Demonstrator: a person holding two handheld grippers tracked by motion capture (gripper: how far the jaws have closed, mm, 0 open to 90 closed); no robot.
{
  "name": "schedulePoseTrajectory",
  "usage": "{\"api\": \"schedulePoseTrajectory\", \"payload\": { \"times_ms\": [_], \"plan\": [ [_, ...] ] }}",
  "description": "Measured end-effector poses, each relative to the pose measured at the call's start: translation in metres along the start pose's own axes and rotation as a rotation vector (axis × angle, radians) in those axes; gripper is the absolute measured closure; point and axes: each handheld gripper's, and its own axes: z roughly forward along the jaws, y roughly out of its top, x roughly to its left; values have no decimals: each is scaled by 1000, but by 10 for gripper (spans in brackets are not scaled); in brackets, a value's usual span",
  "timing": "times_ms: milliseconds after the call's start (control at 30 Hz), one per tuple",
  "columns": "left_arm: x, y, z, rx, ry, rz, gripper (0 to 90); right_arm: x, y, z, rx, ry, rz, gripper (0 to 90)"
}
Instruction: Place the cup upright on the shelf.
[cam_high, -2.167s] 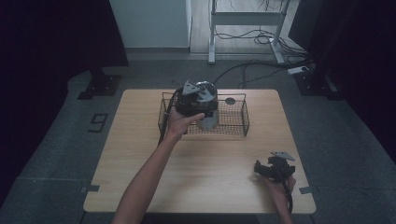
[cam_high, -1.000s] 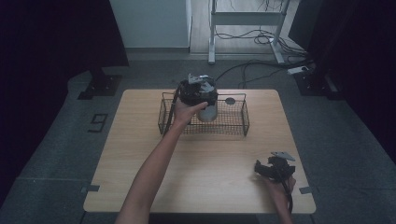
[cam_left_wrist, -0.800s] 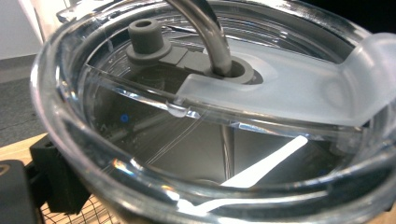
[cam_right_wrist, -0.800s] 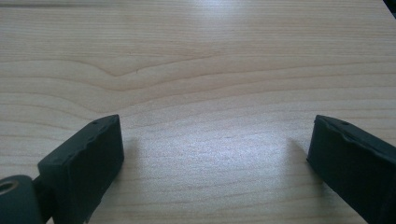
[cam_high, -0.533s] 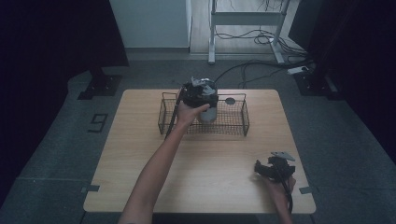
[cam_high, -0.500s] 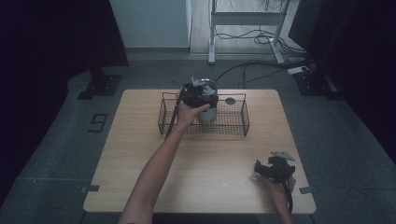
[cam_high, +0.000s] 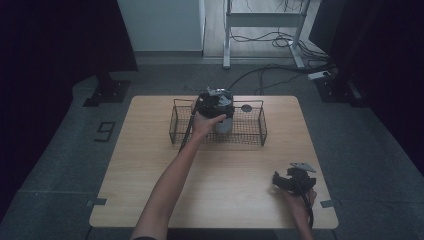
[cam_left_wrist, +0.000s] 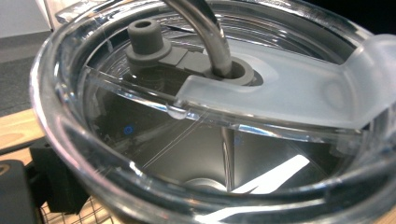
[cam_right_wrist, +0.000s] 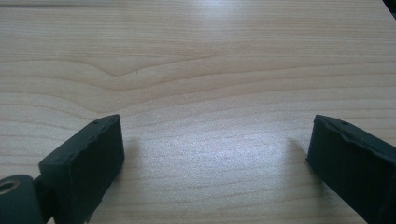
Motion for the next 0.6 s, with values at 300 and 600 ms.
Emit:
{"api": "schedulePoseTrajectory", "payload": {
  "times_ms": [300,600],
  "plan": [
    [2,-13,12,33,3,-8,42,0,0,0,-1,0,1,35],
    [1,-21,17,35,11,2,41,0,0,0,-1,1,1,35]
  ]
}}
